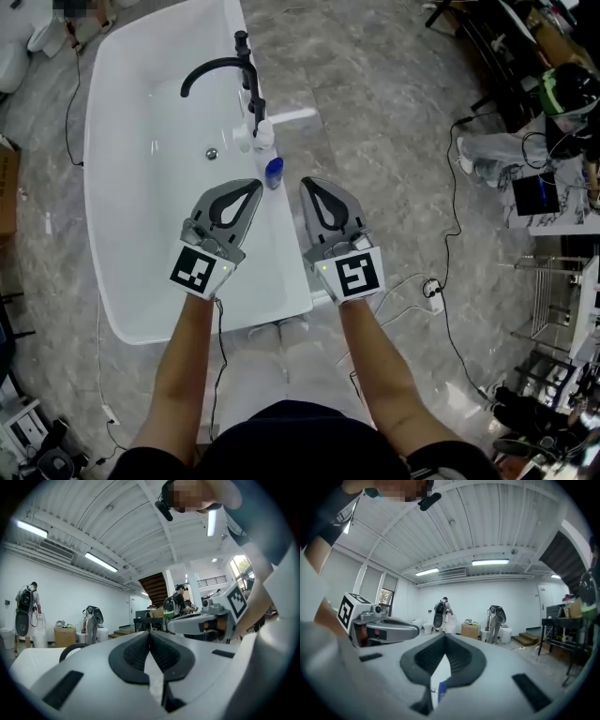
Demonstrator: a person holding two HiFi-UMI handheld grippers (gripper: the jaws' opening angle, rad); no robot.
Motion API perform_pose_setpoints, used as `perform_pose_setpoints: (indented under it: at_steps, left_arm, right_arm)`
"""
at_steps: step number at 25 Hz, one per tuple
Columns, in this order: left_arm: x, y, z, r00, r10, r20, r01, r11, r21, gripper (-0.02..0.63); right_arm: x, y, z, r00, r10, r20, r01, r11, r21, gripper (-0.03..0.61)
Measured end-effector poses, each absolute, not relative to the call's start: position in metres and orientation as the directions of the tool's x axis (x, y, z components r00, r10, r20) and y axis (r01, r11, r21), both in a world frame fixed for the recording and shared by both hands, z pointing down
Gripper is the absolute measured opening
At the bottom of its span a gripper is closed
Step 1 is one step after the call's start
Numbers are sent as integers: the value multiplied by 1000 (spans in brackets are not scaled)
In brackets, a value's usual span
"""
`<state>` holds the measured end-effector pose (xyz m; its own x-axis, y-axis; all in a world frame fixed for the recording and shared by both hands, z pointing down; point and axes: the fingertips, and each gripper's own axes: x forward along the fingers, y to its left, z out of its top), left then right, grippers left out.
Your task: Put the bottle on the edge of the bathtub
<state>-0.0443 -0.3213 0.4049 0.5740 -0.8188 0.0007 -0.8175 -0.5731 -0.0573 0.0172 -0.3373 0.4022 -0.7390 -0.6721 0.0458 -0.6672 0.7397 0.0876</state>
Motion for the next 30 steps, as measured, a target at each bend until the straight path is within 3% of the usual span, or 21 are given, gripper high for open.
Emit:
perform_pose_setpoints:
  at_steps: [8, 18, 26, 30]
  left_arm:
    - [-33, -257, 314, 545, -835, -77, -838, -541, -67, 3]
    - [-108, -177, 243, 206, -977, -59, -976, -201, -88, 3]
    - [-157, -107, 204, 1, -989, -146, -992, 17, -124, 3]
    - [-166, -85, 197, -39, -985, -168, -993, 57, -102, 3]
  right_arm:
    - [35, -293, 320, -734, -679, -11, -679, 733, 46, 2]
    - [2, -235, 229, -751, -656, -70, -660, 743, 112, 2]
    - [-9, -187, 206, -737, -668, -98, -675, 724, 142, 2]
    - [-3, -170, 206, -727, -680, -93, -685, 710, 162, 2]
